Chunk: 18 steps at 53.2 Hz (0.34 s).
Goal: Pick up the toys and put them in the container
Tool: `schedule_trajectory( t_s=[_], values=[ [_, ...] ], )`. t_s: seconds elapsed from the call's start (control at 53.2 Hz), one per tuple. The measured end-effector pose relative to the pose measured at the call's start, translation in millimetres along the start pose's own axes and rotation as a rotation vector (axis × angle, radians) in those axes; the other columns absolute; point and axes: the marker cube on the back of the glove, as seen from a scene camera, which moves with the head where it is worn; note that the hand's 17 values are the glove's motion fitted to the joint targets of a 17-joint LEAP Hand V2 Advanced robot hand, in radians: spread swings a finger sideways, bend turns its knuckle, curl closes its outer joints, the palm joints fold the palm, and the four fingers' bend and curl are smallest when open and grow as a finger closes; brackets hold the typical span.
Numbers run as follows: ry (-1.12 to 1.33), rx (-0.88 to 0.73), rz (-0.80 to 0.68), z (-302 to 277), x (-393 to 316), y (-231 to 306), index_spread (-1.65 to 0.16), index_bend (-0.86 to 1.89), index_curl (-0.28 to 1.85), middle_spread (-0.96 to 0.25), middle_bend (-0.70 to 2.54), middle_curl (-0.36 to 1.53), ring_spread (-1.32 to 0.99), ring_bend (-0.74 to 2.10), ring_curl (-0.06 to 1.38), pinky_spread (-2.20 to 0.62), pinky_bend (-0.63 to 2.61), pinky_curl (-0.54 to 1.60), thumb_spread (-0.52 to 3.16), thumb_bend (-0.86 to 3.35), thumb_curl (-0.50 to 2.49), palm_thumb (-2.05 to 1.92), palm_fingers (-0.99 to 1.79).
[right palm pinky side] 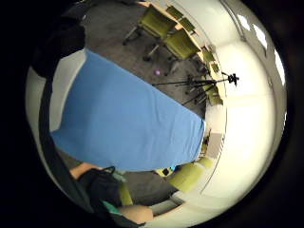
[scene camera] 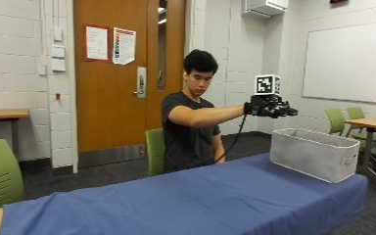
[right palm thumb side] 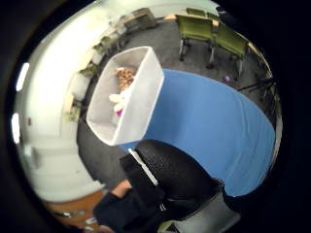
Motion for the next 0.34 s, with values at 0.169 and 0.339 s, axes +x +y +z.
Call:
schedule_trajectory(
  t_s=[0.169, 0.339],
  values=[
    [0.048, -0.006, 0.243, 18, 48, 26, -0.2, 0.14, 0.46, -0.06, 0.22, 0.45, -0.25, 0.4, 0.25, -0.17, 0.84, 0.32, 1.05, -0.1, 0.27, -0.13, -0.06],
    [0.029, -0.018, 0.274, 26, 65, 36, -0.21, 0.14, 0.42, -0.06, 0.2, 0.45, -0.26, 0.38, 0.26, -0.17, 0.81, 0.32, 1.04, -0.09, 0.22, -0.13, -0.05]
  ],
)
